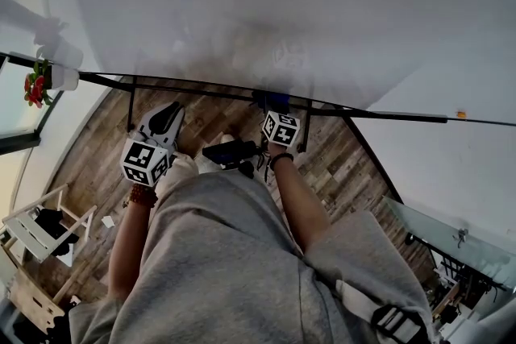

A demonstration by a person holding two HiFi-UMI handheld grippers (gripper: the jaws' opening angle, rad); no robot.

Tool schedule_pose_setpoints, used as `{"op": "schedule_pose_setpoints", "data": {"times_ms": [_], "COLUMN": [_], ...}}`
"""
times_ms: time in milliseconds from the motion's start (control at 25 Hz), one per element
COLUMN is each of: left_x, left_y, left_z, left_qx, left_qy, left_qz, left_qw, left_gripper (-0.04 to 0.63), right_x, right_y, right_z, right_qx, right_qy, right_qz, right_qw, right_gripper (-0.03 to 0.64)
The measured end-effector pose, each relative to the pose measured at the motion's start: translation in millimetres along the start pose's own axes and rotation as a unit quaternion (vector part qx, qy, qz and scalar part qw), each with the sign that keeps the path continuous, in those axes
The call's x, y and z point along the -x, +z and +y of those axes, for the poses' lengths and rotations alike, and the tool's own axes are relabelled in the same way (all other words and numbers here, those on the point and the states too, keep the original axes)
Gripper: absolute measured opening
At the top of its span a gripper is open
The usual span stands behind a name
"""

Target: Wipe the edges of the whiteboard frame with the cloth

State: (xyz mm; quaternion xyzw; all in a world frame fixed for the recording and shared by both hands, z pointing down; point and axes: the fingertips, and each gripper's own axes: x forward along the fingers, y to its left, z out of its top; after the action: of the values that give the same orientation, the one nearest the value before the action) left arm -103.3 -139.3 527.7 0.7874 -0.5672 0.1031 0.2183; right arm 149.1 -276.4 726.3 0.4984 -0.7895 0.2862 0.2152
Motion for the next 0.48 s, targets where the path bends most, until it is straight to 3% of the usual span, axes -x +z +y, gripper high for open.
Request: {"op": "schedule_pose_setpoints", "data": {"times_ms": [480], "left_x": [11], "left_y": [2], "left_z": [24], "left_qx": [0.010], "left_qy": [0.004], "left_qz": [-0.006], "left_qw": [0.9999], "left_gripper": [0.061], "right_x": [-6], "right_y": [-1], "right_z": [21], "right_qx": [-0.006], "right_qy": [-0.001], "right_qz": [0.009], "right_qw": [1.000], "right_gripper": [0.133]}}
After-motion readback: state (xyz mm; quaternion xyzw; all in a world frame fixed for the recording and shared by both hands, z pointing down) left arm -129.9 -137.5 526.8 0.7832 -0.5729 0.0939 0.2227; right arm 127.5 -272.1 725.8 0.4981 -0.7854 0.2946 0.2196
